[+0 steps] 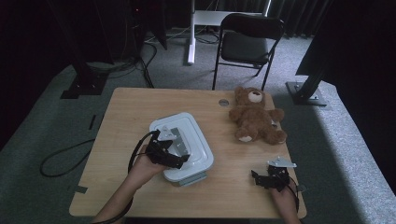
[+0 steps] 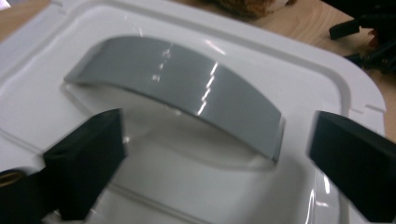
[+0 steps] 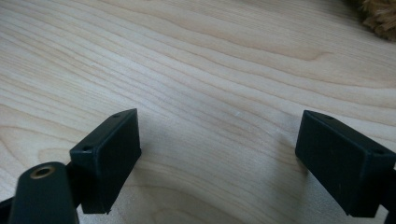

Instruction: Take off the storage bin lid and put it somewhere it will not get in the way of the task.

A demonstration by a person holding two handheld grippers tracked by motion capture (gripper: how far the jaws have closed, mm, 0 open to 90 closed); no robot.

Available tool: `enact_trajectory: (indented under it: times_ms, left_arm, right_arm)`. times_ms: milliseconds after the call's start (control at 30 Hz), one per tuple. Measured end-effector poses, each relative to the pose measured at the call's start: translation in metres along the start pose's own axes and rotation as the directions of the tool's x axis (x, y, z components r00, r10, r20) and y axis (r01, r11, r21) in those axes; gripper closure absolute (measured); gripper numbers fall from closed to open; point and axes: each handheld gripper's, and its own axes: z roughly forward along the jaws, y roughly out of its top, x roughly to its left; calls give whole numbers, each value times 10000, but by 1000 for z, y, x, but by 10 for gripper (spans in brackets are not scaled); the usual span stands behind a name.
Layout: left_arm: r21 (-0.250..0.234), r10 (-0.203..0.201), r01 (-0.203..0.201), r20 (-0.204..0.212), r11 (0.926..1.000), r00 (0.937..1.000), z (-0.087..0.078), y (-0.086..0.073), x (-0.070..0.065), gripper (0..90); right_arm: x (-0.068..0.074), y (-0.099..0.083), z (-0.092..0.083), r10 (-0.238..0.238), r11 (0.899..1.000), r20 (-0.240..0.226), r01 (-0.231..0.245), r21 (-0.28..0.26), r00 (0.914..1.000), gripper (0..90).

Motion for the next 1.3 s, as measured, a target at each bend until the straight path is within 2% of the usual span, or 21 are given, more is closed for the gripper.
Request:
enact_trajectory:
  times_ms: [67, 133, 167, 233, 333, 367, 567, 700, 733, 867, 1067, 1300]
  left_arm:
    - [-60, 86, -86, 10, 9999, 10000, 2, 1, -1, 73]
    - [-80, 37, -36, 152, 10000, 9999, 4, 3, -1, 164]
    - [-69, 103, -101, 205, 9999, 9997, 6, 3, -1, 165]
    - [-105, 160, -161, -61, 9998, 9999, 9, 4, -3, 166]
    - [-298, 147, -153, -189, 9994, 9997, 11, 5, -2, 181]
    - [-378, 149, -159, -270, 9992, 9995, 12, 5, -1, 214]
    - [-646, -220, 205, -222, 9977, 9995, 12, 4, -1, 269]
    - [-696, -262, 251, -157, 9973, 9995, 12, 4, -1, 328]
    - [-891, -407, 394, -128, 9952, 9991, 11, 2, -2, 375]
    - [-1226, -473, 481, 94, 9913, 9988, 12, -1, -1, 438]
    - [-1291, -722, 747, 242, 9888, 9971, 11, -2, -1, 467]
    - [-1320, -693, 721, 257, 9886, 9973, 6, -2, -2, 480]
  right_arm:
    - [0, 0, 0, 13, 10000, -3, -13, 9, 10000, 133]
    - [0, 0, 0, 8, 10000, -2, -8, 4, 10000, 134]
    - [0, 0, 0, 11, 10000, -2, -11, 7, 10000, 135]
    - [0, 0, 0, 9, 10000, -6, -9, 5, 10000, 135]
    - [0, 0, 0, 4, 10000, -6, -4, 10, 10000, 135]
    - [0, 0, 0, 2, 10000, -5, -2, 10, 10000, 135]
    - [0, 0, 0, 4, 10000, -6, -4, 10, 10000, 135]
    - [0, 0, 0, 7, 10000, -5, -7, 4, 10000, 135]
    - [0, 0, 0, 13, 10000, -4, -13, 9, 10000, 135]
    - [0, 0, 0, 12, 10000, -3, -12, 8, 10000, 134]
    - [0, 0, 0, 5, 10000, 0, -5, 1, 10000, 134]
    - [0, 0, 0, 13, 10000, -5, -13, 6, 10000, 134]
